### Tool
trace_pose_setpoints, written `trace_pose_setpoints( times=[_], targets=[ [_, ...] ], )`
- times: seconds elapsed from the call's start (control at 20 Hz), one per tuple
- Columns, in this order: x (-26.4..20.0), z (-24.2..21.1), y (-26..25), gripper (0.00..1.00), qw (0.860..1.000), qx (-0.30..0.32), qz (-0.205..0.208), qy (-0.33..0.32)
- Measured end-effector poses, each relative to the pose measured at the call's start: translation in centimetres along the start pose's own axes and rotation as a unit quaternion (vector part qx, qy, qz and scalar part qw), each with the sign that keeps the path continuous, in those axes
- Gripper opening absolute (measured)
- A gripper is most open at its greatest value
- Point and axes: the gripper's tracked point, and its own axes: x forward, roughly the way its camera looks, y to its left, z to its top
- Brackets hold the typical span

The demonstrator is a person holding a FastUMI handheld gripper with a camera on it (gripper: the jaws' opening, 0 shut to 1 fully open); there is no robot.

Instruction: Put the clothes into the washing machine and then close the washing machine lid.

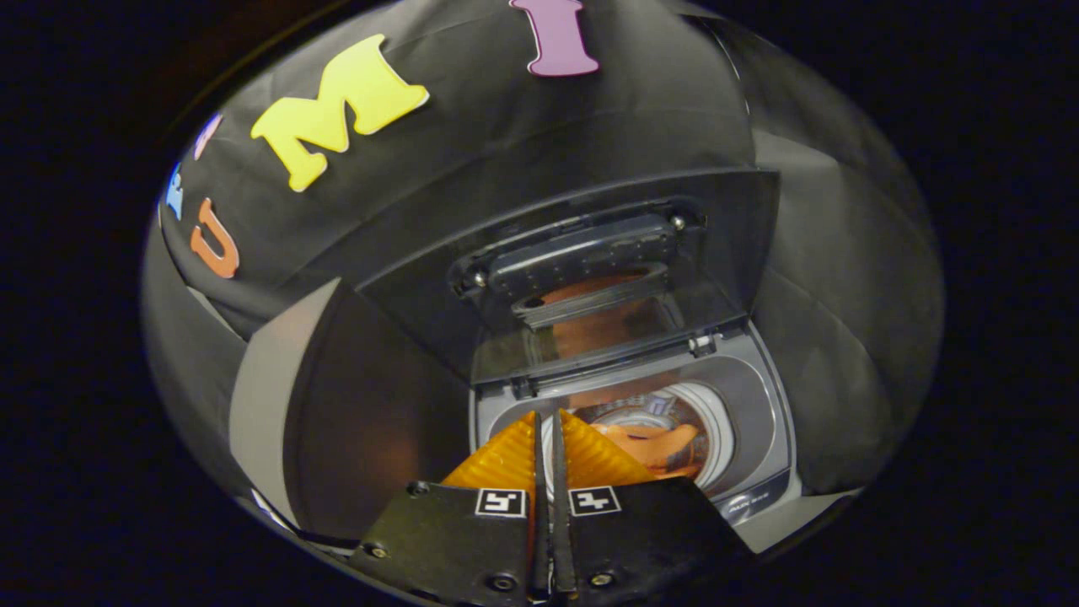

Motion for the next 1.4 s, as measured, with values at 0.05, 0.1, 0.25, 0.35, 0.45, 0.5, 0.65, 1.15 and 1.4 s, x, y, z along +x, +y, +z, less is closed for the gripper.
trace_pose_setpoints(
  times=[0.05, 0.1, 0.25, 0.35, 0.45, 0.5, 0.65, 1.15, 1.4],
  targets=[
    [0.6, -0.6, -0.3, 0.06, 1.0, 0.003, -0.005, 0.007],
    [0.9, -1.5, -0.3, 0.06, 1.0, 0.007, -0.006, 0.016],
    [2.2, -4.0, -2.3, 0.06, 0.998, 0.027, -0.034, 0.053],
    [2.8, -5.7, -3.3, 0.1, 0.995, 0.049, -0.037, 0.077],
    [2.8, -6.9, -3.3, 0.21, 0.992, 0.069, -0.026, 0.104],
    [2.6, -7.1, -3.5, 0.29, 0.991, 0.073, -0.03, 0.109],
    [1.9, -5.9, -4.6, 0.59, 0.993, 0.033, -0.064, 0.097],
    [-4.4, 7.9, 0.1, 0.81, 0.997, -0.043, -0.051, -0.039],
    [-4.5, 14.0, 2.8, 0.83, 0.992, -0.089, -0.035, -0.082]
  ],
)
